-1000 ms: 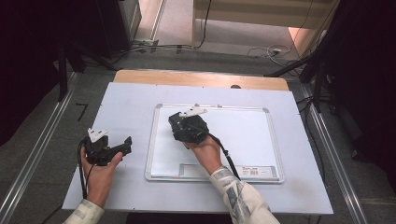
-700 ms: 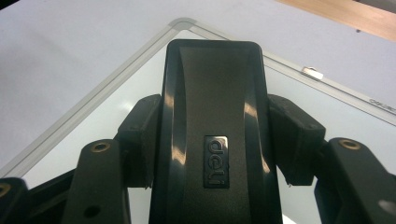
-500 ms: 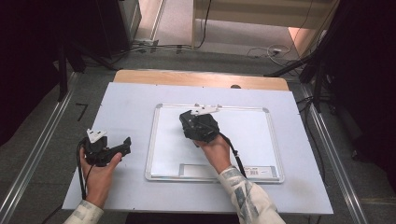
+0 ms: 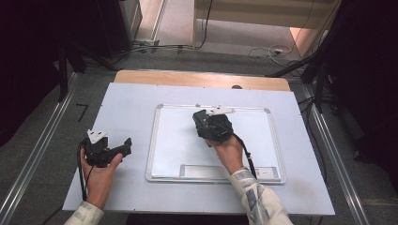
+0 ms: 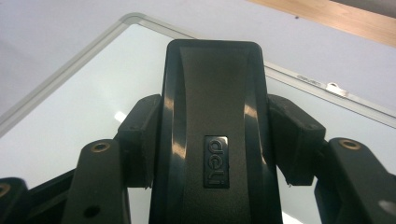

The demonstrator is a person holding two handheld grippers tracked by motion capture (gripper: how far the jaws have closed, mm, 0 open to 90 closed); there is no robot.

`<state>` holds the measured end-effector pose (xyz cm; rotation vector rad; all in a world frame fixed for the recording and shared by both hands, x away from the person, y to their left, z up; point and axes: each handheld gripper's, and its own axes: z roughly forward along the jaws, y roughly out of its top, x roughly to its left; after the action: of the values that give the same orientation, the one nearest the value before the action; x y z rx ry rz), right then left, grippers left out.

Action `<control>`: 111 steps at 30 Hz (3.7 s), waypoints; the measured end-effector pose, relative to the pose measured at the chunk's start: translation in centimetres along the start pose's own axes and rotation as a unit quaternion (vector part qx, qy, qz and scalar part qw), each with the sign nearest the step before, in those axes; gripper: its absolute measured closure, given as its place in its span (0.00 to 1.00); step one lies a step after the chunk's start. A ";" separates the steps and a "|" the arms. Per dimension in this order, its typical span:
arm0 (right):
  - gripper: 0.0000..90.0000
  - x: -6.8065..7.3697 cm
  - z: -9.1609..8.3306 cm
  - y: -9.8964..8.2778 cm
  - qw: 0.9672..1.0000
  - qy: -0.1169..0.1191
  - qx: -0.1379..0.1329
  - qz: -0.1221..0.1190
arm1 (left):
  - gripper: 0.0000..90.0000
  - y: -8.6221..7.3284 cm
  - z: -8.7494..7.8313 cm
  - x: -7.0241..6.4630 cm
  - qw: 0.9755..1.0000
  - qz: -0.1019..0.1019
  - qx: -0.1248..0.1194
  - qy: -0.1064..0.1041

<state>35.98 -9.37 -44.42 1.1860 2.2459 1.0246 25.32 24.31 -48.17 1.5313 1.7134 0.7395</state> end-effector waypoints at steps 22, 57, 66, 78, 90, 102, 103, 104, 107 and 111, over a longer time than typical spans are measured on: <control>0.43 -7.6 -1.5 -2.0 0.995 -0.078 0.007 0.061 | 0.07 0.0 0.1 -0.1 1.000 -0.001 0.001 0.001; 0.43 -16.4 -0.1 -5.2 0.968 -0.189 0.049 0.157 | 0.07 -0.1 0.2 -0.1 1.000 0.001 0.004 0.003; 0.43 -17.1 0.0 -5.1 0.968 -0.191 0.050 0.158 | 0.07 -0.1 0.2 -0.1 1.000 0.000 0.004 0.003; 0.28 -17.0 -0.5 -5.1 0.973 -0.166 0.037 0.153 | 0.07 -0.1 0.2 -0.1 1.000 0.002 0.004 0.002; 0.20 -16.7 -2.9 -4.8 0.979 -0.142 0.006 0.145 | 0.07 -0.1 0.1 -0.1 1.000 0.000 0.002 0.004; 0.20 -15.4 -6.1 -5.6 0.988 -0.115 -0.026 0.105 | 0.07 -0.1 0.1 0.0 1.000 0.001 0.002 0.006; 0.20 -15.4 -6.4 -5.7 0.988 -0.111 -0.029 0.103 | 0.07 -0.1 0.1 0.0 1.000 0.000 0.003 0.006; 0.20 -15.3 -6.7 -5.8 0.988 -0.106 -0.032 0.104 | 0.07 -0.1 0.1 -0.1 1.000 0.000 0.003 0.007; 0.20 -15.0 -7.4 -6.1 0.990 -0.100 -0.034 0.097 | 0.07 -0.1 0.1 -0.1 1.000 0.000 0.002 0.007; 0.20 -14.6 -8.3 -6.3 0.991 -0.092 -0.040 0.090 | 0.07 -0.1 0.1 -0.1 1.000 0.000 0.002 0.007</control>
<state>35.48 -27.32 -43.65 1.4073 1.9665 1.0165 25.36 24.23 -48.27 1.5317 1.7276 0.7486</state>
